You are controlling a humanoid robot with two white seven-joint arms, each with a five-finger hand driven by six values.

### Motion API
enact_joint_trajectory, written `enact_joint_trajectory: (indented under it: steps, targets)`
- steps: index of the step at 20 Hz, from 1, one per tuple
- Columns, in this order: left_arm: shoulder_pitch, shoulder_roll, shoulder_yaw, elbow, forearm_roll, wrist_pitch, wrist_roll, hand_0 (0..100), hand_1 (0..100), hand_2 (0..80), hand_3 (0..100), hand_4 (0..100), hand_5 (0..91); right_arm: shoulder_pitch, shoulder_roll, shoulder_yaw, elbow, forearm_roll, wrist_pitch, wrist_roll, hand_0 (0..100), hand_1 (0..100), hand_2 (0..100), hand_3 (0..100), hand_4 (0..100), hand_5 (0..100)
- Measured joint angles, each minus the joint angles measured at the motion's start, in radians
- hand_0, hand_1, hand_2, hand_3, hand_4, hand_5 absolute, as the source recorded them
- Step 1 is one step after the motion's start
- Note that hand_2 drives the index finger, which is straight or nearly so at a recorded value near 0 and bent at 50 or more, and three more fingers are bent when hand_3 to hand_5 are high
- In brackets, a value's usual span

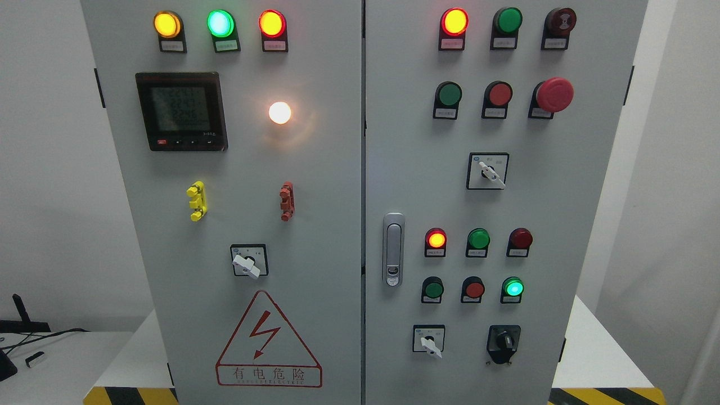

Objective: Trip black knob to open circuit

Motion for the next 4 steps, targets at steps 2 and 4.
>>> enact_joint_trajectory:
  steps: [2,4]
  targets:
    - [0.000,0.000,0.000,0.000,0.000,0.000,0.000,12,39,0.0,0,0,0.0,0.014,-0.010,-0.002,-0.004,-0.003,-0.005,0.000,10,0,0,5,1,0]
    - [0.000,0.000,0.000,0.000,0.000,0.000,0.000,12,39,0.0,0,0,0.0,0.028,-0.021,-0.003,-0.008,-0.005,-0.009,0.001,10,0,0,6,2,1]
